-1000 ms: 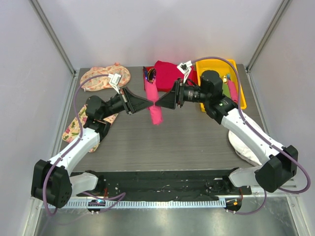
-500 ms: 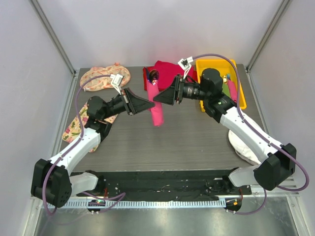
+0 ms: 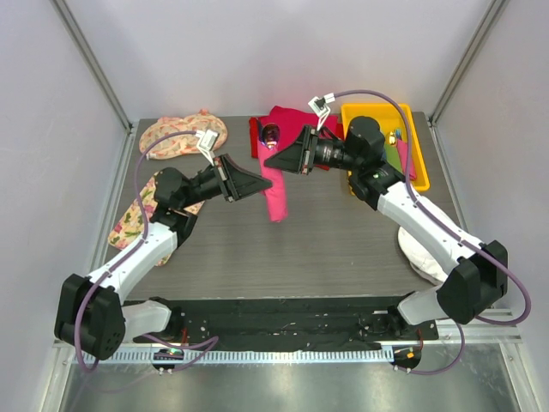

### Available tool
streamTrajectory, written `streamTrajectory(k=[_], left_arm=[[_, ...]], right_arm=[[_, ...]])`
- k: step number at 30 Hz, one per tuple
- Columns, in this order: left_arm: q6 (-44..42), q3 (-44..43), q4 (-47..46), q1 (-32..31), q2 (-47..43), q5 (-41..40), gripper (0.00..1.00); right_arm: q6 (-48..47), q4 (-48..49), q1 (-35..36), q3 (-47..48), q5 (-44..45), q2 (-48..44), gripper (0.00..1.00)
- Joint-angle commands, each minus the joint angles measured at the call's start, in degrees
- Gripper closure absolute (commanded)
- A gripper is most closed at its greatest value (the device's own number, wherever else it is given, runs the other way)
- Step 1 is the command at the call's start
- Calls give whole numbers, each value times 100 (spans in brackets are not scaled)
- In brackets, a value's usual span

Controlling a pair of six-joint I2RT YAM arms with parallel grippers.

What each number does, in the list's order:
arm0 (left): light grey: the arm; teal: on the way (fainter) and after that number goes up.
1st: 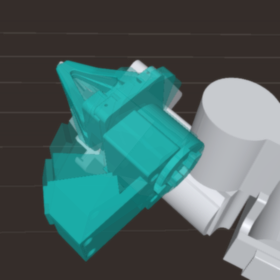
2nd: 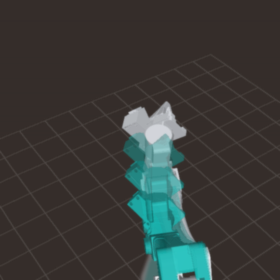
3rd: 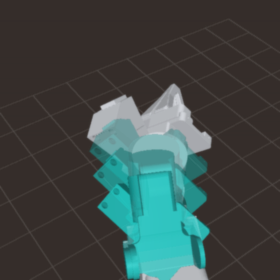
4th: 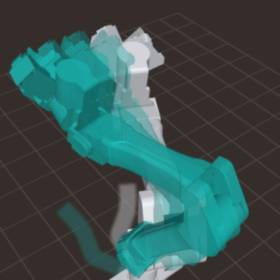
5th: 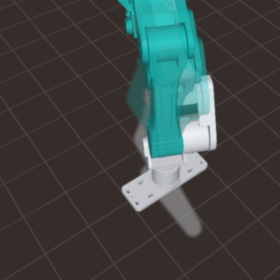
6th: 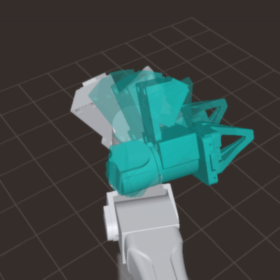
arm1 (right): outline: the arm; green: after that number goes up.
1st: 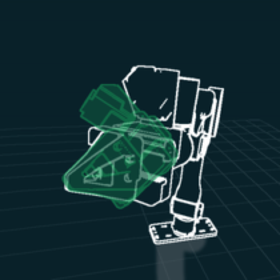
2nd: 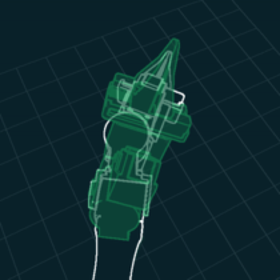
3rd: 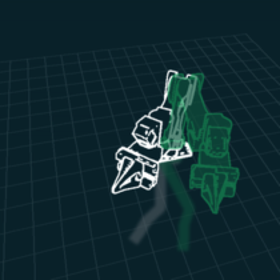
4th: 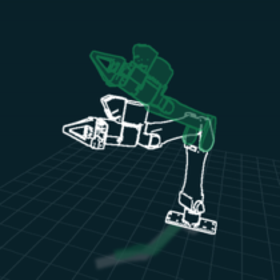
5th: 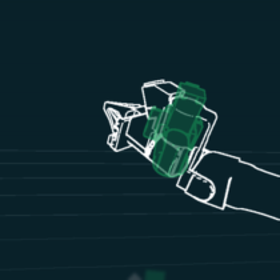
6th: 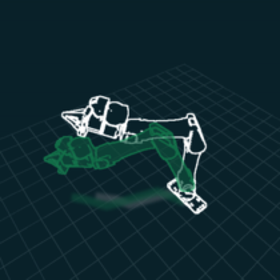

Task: Place the utensils on the paper napkin and roll it up

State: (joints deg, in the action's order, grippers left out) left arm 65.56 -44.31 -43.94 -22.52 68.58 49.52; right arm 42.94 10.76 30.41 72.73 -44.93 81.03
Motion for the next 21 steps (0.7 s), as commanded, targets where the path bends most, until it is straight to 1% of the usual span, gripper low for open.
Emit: streamTrajectory(k=[1, 2, 3, 4, 7, 8, 9, 10, 18, 19, 21], left_arm=[[-26, -95, -466, -33, -20, -47, 100], [-17, -104, -449, -33, -11, -73, 100], [-17, -86, -431, -42, -11, -100, 100], [-17, -103, -431, -42, -2, -118, 100], [-26, -147, -474, -42, 15, -153, 100], [-17, -156, -475, -33, 33, -170, 100], [-26, -174, -484, -42, 50, -188, 100], [-34, -191, -484, -33, 51, -214, 100], [-26, -288, -510, -33, 130, -241, 100], [-26, -297, -501, -42, 138, -241, 100], [-35, -306, -501, -33, 147, -232, 100]], right_arm=[[347, 655, 17, 13, 19, -79, 79], [338, 655, 26, 13, 19, -79, 91], [338, 646, 17, 13, 10, -88, 94], [329, 629, 26, 5, 10, -105, 94], [320, 541, 26, -39, 10, -105, 62], [320, 523, 26, -66, 36, -123, 55], [329, 480, 26, -101, 63, -158, 43], [347, 471, 26, -179, 72, -184, 41], [505, 558, 26, -338, 116, -202, 43], [540, 576, 26, -338, 116, -193, 52], [575, 637, 26, -330, 98, -176, 61]])
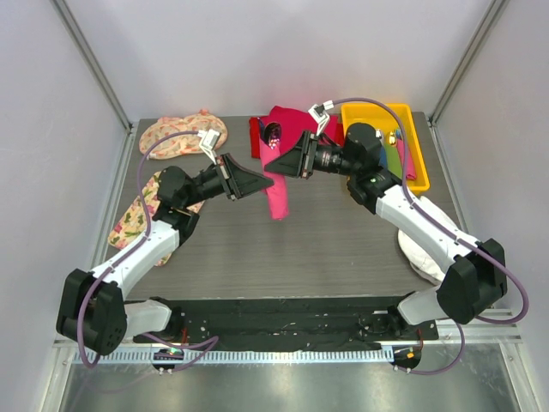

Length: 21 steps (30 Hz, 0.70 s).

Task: Place the utensils on the paper napkin and roll it up

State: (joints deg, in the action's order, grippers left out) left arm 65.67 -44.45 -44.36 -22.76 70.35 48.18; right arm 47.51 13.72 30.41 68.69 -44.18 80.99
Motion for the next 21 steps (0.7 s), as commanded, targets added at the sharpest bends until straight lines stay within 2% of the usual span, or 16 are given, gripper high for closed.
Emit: streamTrajectory(k=[1, 7, 9, 11, 12, 14, 15, 17, 21], left_arm=[[-54, -293, -451, -9, -30, -99, 100], [-81, -257, -390, -9, -21, -151, 100], [-81, -266, -346, -9, -12, -230, 100], [-72, -293, -232, -17, -12, -283, 96], [-81, -293, -179, -9, -12, -335, 84], [-98, -293, -29, -9, -12, -345, 73], [-116, -284, 6, -9, -21, -353, 63], [-142, -249, 94, -9, -38, -362, 56], [-221, -214, 322, 17, -65, -450, 35]], right_arm=[[136, 368, 26, 75, 24, -171, 74], [171, 378, 26, 127, 59, -180, 99], [75, 299, 26, 136, 94, -198, 99], [-39, 203, 0, 171, 85, -207, 99], [-66, 158, -18, 215, 77, -198, 99], [-136, 27, -97, 250, 59, -206, 99], [-241, -35, -132, 294, 59, -198, 99], [-329, -193, -254, 330, 7, -198, 99], [-373, -308, -465, 365, -195, -163, 99]])
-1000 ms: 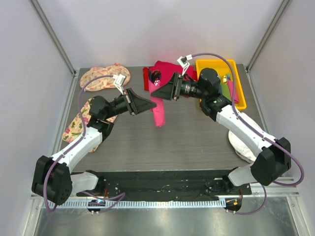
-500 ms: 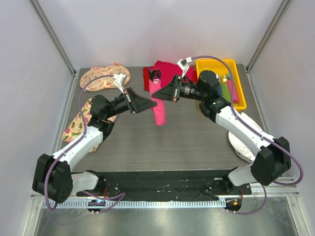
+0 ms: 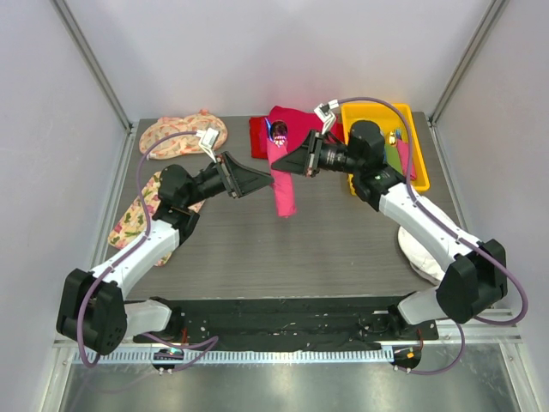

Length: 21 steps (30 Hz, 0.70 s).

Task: Place the utensils on the paper napkin and roll it up

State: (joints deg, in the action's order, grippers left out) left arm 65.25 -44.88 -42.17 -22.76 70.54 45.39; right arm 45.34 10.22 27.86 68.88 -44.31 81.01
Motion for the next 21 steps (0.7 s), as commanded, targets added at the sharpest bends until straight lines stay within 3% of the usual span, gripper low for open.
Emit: streamTrajectory(k=[1, 2, 5, 13, 21], left_arm=[[-197, -161, 130, 26, -85, -188, 29], [-206, -152, 235, 79, -76, -205, 23], [-329, -126, 411, 158, -102, -162, 19], [-566, -73, 587, 193, -190, 41, 17], [-654, -3, 561, 193, -120, 163, 17]], right_arm=[[-166, 24, -254, 354, -235, -156, 99], [-183, -28, -298, 363, -349, -156, 99], [-359, -239, -588, 424, -621, -103, 99], [-1026, -784, -2062, 521, -1509, 441, 99], [-1923, -1433, -3251, 1241, -1870, 1626, 99]])
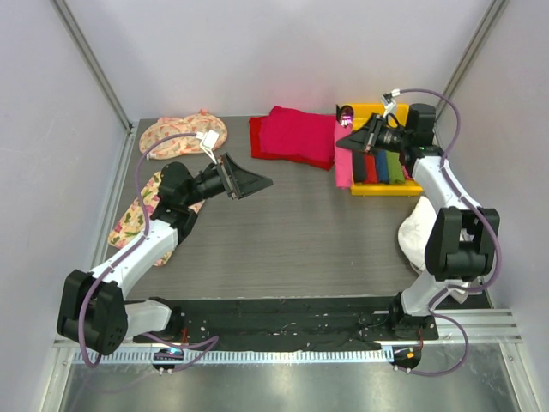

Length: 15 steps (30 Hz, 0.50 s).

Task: Place the utensils on the paper napkin and roll it up

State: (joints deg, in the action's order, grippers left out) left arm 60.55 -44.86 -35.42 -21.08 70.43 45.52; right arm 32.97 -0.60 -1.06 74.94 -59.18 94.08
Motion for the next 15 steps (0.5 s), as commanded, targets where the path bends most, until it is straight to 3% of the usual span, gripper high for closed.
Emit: streamTrajectory(k=[1, 15], left_arm=[[-202, 4, -114, 25, -91, 159, 17], [-158, 100, -298, 34, 251, 230, 17]], right_arm=[[-791, -475, -438, 723, -367, 452, 99], [-2365, -1952, -975, 2622, -129, 2588, 99]])
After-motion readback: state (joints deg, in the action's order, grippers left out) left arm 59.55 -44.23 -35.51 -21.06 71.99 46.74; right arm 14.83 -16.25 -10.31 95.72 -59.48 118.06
